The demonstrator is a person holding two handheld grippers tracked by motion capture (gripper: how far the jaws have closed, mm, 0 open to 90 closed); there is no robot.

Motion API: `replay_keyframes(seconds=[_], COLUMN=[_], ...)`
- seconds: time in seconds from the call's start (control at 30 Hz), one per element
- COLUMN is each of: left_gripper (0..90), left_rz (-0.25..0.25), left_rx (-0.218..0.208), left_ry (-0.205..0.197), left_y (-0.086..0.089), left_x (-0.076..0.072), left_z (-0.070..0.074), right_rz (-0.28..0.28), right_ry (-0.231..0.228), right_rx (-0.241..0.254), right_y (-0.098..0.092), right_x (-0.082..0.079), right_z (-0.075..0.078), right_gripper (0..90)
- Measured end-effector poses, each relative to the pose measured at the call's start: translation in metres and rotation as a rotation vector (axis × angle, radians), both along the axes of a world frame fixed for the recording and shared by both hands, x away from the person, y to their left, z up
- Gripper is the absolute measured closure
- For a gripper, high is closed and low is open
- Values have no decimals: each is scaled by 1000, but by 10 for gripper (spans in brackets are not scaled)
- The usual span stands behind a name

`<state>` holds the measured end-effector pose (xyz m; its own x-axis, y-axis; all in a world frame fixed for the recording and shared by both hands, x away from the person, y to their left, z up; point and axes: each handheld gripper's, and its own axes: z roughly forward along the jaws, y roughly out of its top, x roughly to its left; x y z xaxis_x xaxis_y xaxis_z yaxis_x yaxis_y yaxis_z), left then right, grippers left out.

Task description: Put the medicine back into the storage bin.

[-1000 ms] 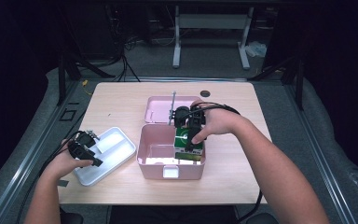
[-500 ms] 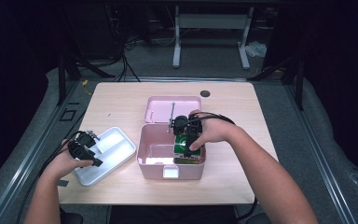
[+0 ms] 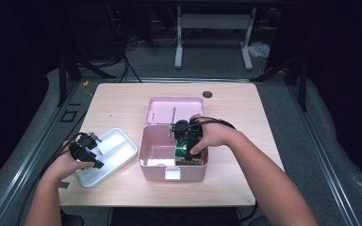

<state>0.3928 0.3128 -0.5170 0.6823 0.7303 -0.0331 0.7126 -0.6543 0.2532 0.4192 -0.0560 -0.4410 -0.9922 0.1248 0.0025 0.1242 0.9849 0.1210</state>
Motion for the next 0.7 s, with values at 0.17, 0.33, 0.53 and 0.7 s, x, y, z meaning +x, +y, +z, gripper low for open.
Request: replay_keyframes(seconds=[0.17, 0.33, 0.53, 0.7], left_gripper=[425, 425, 425, 425], left_rz=[0, -1, 1, 2], left_rx=[2, 1, 2, 5], left_ry=[0, 1, 0, -2], left_y=[0, 1, 1, 1], left_x=[0, 0, 0, 0], left_z=[0, -1, -1, 0], right_rz=[-26, -48, -51, -36], right_ry=[-3, 11, -11, -35], right_rx=[-3, 9, 54, 85], right_y=[-1, -3, -7, -15], right_x=[1, 3, -1, -10], right_z=[-4, -8, 7, 25], right_gripper=[153, 161, 175, 239])
